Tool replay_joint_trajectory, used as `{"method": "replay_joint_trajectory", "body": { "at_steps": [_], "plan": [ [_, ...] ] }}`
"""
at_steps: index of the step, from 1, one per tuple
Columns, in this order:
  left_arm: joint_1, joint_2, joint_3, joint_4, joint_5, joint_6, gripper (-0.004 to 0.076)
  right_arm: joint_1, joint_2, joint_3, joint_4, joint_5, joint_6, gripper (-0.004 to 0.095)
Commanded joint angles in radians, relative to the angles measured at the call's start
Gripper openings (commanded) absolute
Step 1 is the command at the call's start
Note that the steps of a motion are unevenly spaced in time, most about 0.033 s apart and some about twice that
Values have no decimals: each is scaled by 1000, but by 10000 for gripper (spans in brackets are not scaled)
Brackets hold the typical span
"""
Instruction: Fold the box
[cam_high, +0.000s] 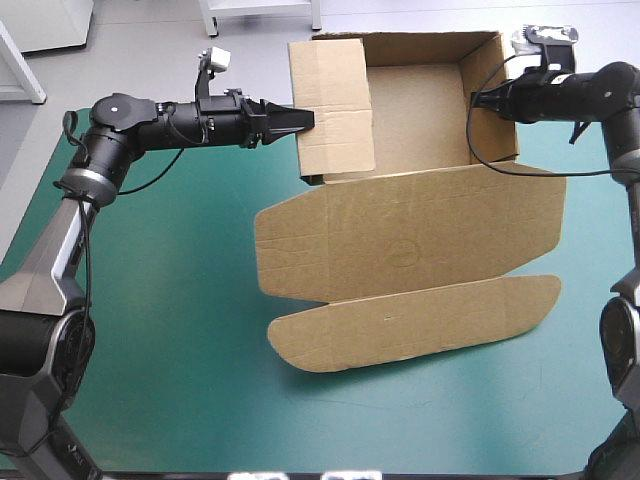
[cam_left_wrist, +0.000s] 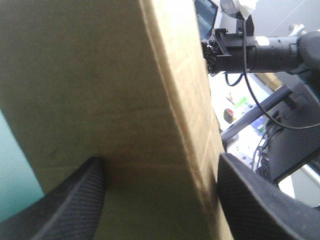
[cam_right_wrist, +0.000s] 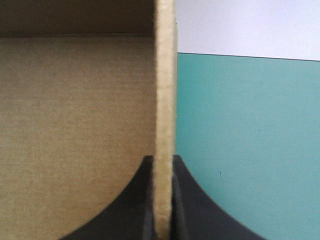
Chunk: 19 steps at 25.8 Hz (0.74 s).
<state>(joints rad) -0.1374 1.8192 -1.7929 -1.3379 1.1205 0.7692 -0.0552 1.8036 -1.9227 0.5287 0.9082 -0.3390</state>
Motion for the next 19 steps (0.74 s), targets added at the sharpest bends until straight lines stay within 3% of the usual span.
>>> {"method": "replay_joint_trajectory", "body": {
  "at_steps": [1, 6, 14, 19],
  "plan": [
    [-43, -55, -134, 181, -43, -149, 467, 70, -56, -31, -11, -71, 83, -11],
    [-133, -55, -280, 599, -92, -421, 467, 179, -56, -31, -153, -93, 221, -11],
    [-205, -51, -306, 863, -110, -631, 455, 247, -56, -31, -257, -84, 339, -4],
    [-244, -30, -311, 1013, -110, -743, 406, 283, -51, -31, -312, -44, 372, 2]
  ]
}}
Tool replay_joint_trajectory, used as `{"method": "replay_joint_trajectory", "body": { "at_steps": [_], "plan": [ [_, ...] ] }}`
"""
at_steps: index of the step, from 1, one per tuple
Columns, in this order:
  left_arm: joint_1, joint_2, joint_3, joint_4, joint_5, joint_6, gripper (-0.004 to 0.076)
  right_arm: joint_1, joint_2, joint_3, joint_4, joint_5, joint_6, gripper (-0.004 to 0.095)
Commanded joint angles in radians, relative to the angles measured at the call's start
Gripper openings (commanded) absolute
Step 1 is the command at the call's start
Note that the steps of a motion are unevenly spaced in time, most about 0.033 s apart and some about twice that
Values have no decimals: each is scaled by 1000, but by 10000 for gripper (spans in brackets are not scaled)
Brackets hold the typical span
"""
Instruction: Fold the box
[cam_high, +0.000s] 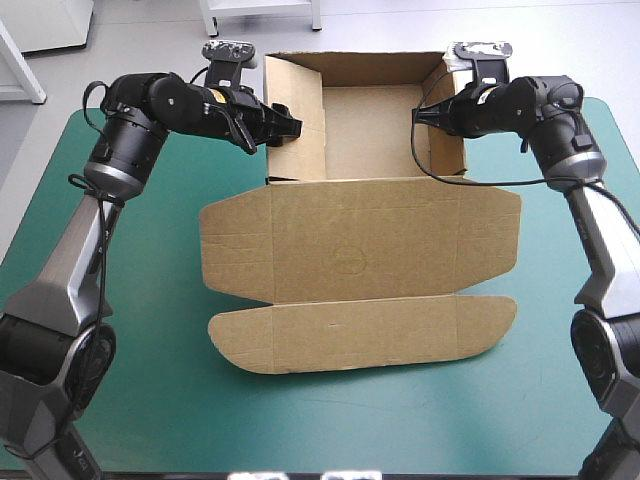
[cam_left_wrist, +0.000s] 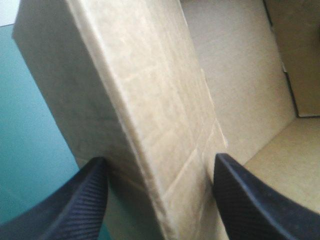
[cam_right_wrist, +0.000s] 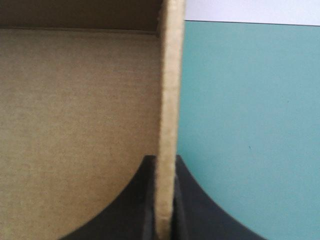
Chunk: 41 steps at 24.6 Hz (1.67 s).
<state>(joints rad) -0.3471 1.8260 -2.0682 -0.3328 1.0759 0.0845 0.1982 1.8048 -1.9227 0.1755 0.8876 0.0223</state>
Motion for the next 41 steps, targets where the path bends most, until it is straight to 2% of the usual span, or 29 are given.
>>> {"method": "replay_joint_trajectory", "body": {
  "at_steps": [1, 5, 9, 11, 12, 13, 16, 19, 23, 41],
  "plan": [
    [-46, -32, -38, 61, -61, -77, 384, 35, -50, -31, 36, -18, 16, 2],
    [-101, -23, -42, 258, -16, -149, 291, 56, -35, -33, 0, 16, 37, 2],
    [-113, -3, -42, 262, 11, -162, 253, 81, -16, -33, -8, 36, 50, 2],
    [-113, 10, -44, 272, 36, -182, 158, 97, -10, -35, -10, 37, 52, 2],
    [-113, 20, -44, 272, 45, -182, 48, 102, -3, -35, -14, 41, 59, 2],
    [-113, 25, -44, 272, 45, -182, -10, 102, 0, -35, -14, 49, 59, 2],
    [-111, 57, -51, 262, 54, -184, -8, 102, 43, -77, -42, 157, 59, 1],
    [-111, 110, -53, 264, 113, -184, -8, 102, 69, -121, -42, 190, 59, 2],
    [-111, 167, -53, 267, 129, -184, -8, 102, 152, -166, -38, 262, 57, 2],
    [-72, 299, -53, 270, 83, -182, -8, 102, 298, -166, -38, 254, 42, 1]
  ]
}}
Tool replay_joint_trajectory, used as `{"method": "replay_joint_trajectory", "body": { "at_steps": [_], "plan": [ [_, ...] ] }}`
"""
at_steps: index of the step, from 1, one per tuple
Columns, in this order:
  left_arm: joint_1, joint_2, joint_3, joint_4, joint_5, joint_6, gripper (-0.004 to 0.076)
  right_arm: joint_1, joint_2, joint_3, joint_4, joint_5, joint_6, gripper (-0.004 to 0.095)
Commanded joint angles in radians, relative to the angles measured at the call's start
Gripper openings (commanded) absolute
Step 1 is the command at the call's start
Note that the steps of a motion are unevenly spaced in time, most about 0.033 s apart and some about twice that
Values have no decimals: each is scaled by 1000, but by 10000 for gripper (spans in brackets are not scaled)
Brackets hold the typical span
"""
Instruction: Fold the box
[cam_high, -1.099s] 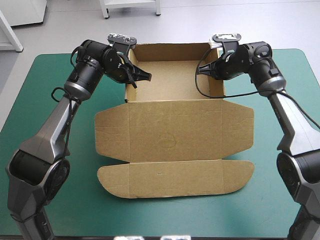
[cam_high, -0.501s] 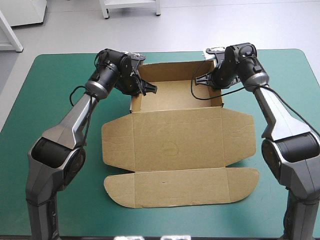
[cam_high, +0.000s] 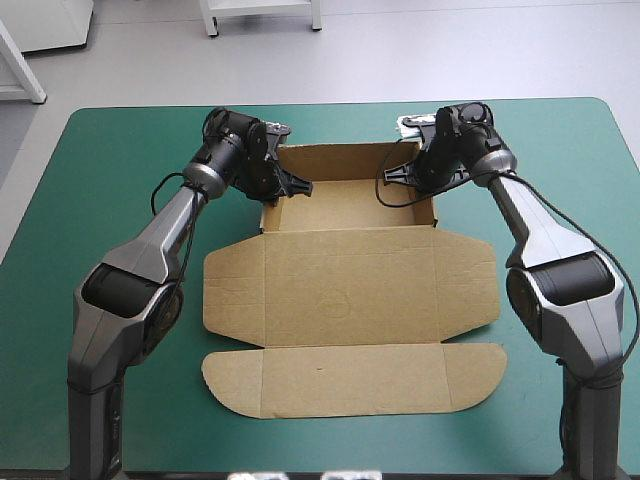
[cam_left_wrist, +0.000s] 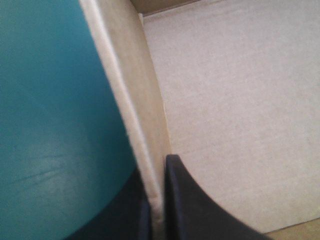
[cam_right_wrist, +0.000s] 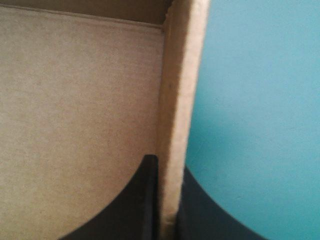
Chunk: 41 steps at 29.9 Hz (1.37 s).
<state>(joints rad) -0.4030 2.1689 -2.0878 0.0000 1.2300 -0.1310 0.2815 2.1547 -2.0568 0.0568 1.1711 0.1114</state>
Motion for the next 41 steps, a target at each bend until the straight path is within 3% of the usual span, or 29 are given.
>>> {"method": "replay_joint_trajectory", "body": {
  "at_steps": [1, 8, 11, 15, 17, 18, 20, 33, 41],
  "plan": [
    [-16, -38, -33, -63, -70, 34, -8, 19, -51, -32, 80, -32, -53, 1],
    [-16, -24, -32, -65, -90, 33, -8, 19, -51, -32, 60, -32, -62, 17],
    [-16, -47, -34, -65, -113, 31, 37, 19, -63, -32, 56, -26, -64, 162],
    [-16, -75, -34, -65, -97, 31, 274, 19, -88, -45, 51, -25, -57, 481],
    [-16, -86, -34, -65, -77, 31, 463, 19, -95, -61, 51, -19, -43, 602],
    [-16, -88, -34, -67, -70, 31, 542, 19, -98, -67, 51, -12, -39, 637],
    [-16, -102, -34, -67, -63, 31, 624, 19, -106, -83, 51, 8, -37, 662],
    [-18, -337, -14, 13, -25, 71, 566, 19, -245, -99, -57, 73, -13, 658],
    [-67, -637, 179, 48, -36, 71, 564, 19, -389, -97, -43, 75, -19, 658]
  ]
}}
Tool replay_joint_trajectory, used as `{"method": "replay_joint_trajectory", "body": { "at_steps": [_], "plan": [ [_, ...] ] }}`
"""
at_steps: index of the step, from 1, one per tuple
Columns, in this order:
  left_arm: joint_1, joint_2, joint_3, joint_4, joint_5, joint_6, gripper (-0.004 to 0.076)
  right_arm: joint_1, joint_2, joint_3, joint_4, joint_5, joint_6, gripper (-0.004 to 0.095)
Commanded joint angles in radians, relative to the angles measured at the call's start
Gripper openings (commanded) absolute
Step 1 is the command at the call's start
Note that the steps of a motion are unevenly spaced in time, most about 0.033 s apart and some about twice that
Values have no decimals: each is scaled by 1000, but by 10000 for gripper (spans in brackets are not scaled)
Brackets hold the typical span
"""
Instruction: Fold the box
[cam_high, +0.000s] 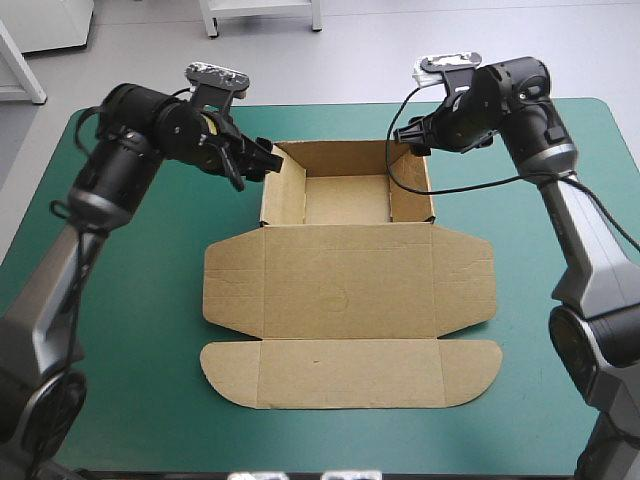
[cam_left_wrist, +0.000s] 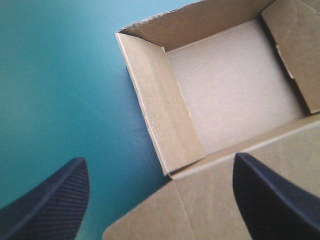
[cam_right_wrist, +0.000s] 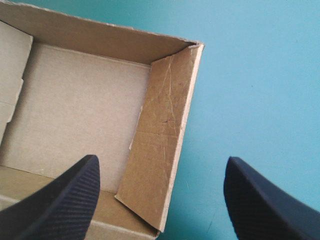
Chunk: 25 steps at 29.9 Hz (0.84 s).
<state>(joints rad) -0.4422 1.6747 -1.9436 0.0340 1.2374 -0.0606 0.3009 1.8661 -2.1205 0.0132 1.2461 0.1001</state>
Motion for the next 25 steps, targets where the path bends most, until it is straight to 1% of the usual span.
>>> {"method": "replay_joint_trajectory", "body": {
  "at_steps": [1, 9, 12, 21, 25],
  "plan": [
    [-39, -183, 64, 32, -43, 1, 564, -1, -115, -34, 0, 0, -12, 658],
    [-82, -447, 270, 40, -3, -4, 564, -1, -198, -34, 0, 0, -28, 658],
    [-87, -540, 349, 42, 9, -6, 564, -1, -199, -34, -7, 0, -34, 658],
    [-87, -788, 557, 73, 19, -30, 564, -1, -46, -34, -4, 0, -35, 658],
    [-87, -840, 600, 78, 19, -43, 564, -1, 28, -34, -2, 0, -27, 658]
  ]
}}
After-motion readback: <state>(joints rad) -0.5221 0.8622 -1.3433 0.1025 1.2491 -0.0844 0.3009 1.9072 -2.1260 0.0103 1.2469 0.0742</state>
